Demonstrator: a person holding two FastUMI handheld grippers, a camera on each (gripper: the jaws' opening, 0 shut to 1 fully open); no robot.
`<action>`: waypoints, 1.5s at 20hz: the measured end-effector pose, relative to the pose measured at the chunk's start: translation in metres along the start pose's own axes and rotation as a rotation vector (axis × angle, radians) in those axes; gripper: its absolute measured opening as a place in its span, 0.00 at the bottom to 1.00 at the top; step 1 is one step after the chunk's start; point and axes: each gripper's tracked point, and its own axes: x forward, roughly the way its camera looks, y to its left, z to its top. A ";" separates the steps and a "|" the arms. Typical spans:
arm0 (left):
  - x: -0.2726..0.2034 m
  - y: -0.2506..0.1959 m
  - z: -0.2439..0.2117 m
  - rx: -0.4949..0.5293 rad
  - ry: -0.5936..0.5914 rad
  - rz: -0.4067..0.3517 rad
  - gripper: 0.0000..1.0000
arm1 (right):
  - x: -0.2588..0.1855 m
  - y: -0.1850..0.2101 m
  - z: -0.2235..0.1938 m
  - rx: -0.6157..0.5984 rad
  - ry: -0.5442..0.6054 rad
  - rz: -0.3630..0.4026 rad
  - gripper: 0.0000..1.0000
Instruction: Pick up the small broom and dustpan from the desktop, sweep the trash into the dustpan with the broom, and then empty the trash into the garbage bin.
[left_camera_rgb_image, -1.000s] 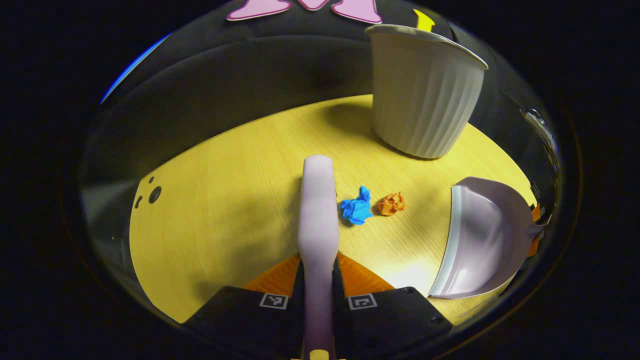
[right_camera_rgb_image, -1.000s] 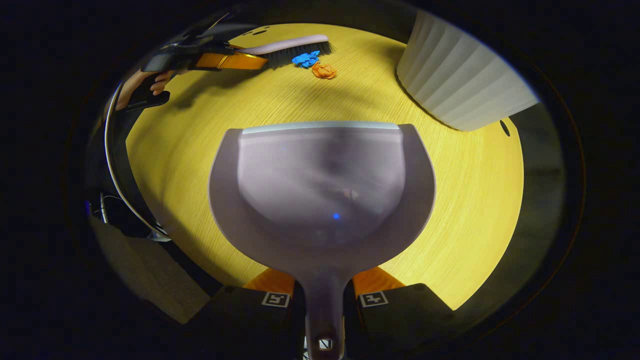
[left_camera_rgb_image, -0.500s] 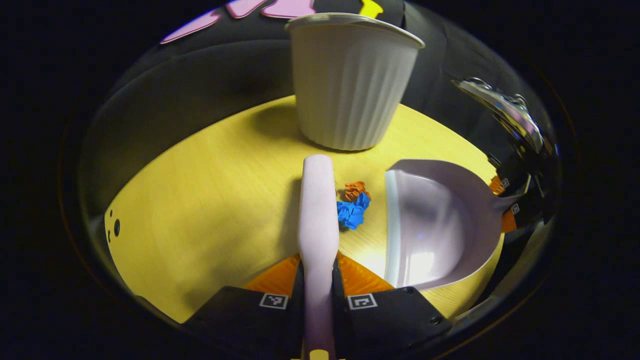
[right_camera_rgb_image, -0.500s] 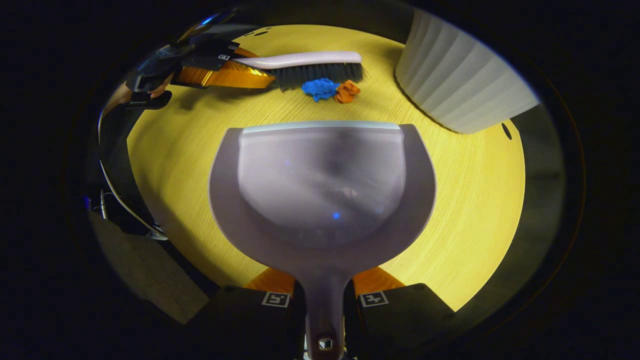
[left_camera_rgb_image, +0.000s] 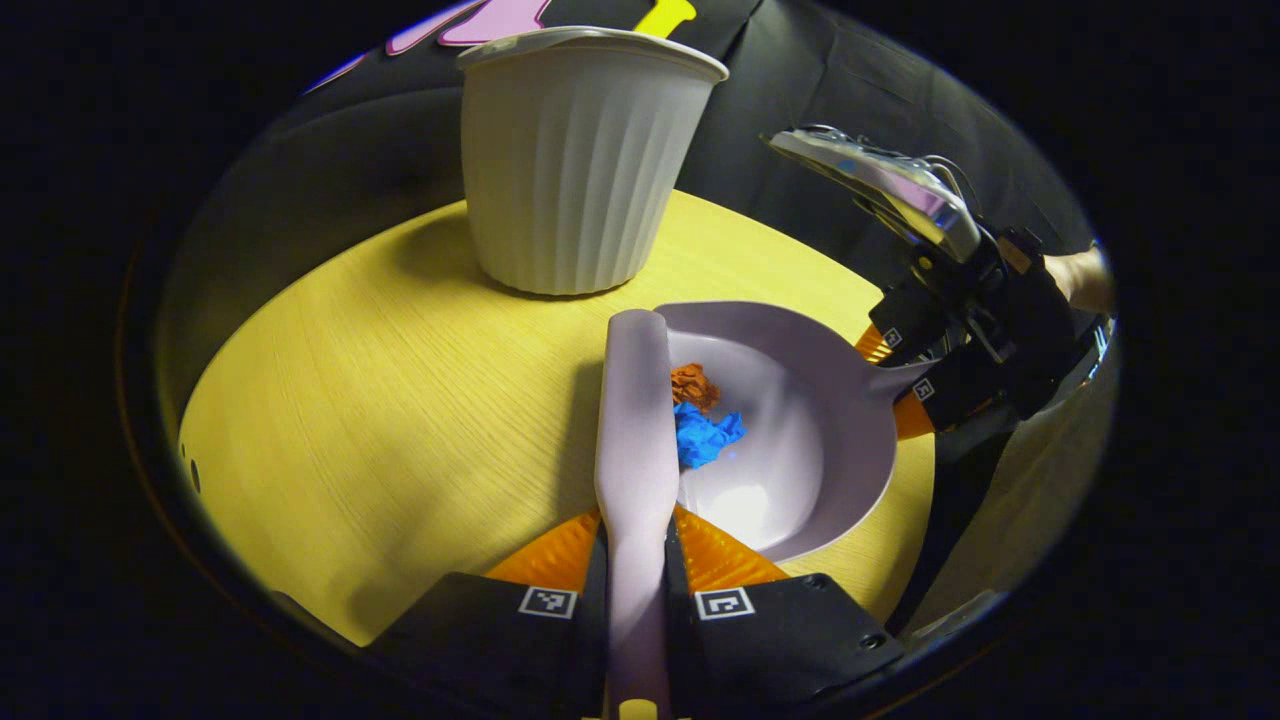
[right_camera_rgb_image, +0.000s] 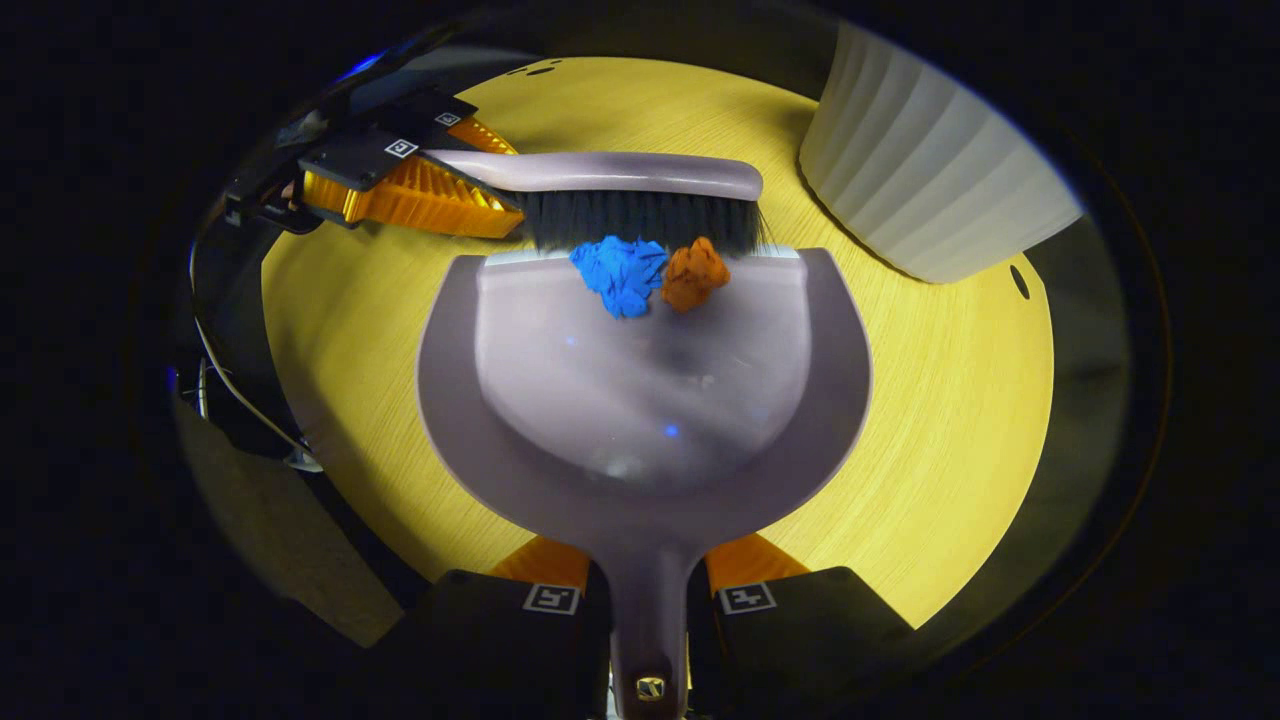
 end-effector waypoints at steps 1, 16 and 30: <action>-0.001 0.003 0.002 -0.017 -0.003 0.025 0.29 | -0.001 0.002 -0.005 0.015 -0.010 0.003 0.35; -0.054 0.023 -0.010 -0.321 -0.226 0.410 0.29 | -0.089 -0.019 -0.040 0.284 -0.132 -0.090 0.35; -0.031 0.020 -0.029 -0.407 -0.211 0.405 0.32 | -0.255 -0.145 0.019 0.396 -0.216 -0.273 0.35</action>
